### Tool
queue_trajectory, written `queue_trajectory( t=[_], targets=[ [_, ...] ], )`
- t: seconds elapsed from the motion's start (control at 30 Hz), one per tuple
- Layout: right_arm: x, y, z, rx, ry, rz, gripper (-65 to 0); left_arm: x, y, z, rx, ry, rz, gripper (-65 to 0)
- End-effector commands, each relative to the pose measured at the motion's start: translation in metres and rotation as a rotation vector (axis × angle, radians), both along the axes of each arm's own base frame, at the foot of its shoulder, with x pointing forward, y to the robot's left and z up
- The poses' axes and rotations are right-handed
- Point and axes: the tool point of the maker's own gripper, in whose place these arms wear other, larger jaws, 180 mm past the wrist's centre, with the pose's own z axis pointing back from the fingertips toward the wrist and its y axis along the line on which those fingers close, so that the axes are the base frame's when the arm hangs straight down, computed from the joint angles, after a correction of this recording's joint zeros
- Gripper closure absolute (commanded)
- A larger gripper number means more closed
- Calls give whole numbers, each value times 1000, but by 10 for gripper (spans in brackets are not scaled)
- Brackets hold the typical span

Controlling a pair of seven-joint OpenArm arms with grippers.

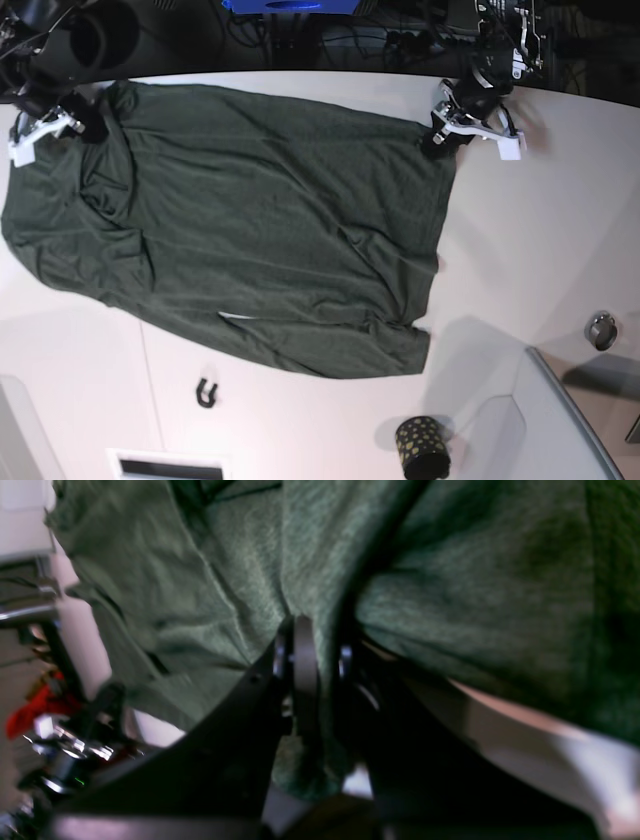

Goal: Layout the t-shirt on the table in an organized manner, then fold the t-shirt properly
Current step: 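Lift the shirt by both corners and shake it out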

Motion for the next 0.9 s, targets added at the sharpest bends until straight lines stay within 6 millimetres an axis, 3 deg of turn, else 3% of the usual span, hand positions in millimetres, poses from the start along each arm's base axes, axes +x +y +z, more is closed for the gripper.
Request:
queue_trajectory(
  t=[0.0,0.1,0.23,0.33,0.47,0.53,0.67,0.7,0.77,0.87],
  targets=[
    [-22,-8,-2,-53,88,53,-8,7,3,13,15,-36,-17,0],
    [-27,-19,17,-131,97,105,-8,10,-5,44,33,-85,-98,0],
    [-37,-37,42,-224,112,117,-8,12,19,88,114,-133,-51,0],
    [-23,-40,51,-253,82,136,-8,18,25,102,138,-149,-22,0],
    [36,-37,70,-299,-36,221,-8,43,7,103,106,-159,-46,0],
    [67,-37,78,-280,-64,201,-8,69,-6,106,75,-177,-73,0],
    [153,-36,99,-242,-185,180,-8,143,-32,98,-9,-184,-108,0],
    [181,-36,113,-253,-239,196,-8,167,-39,102,-12,-191,-121,0],
    [231,-44,152,-293,-347,213,-8,218,-50,133,-8,-250,-133,0],
    [277,-65,231,-390,-517,202,-8,275,-65,221,-16,-437,-141,0]
  ],
)
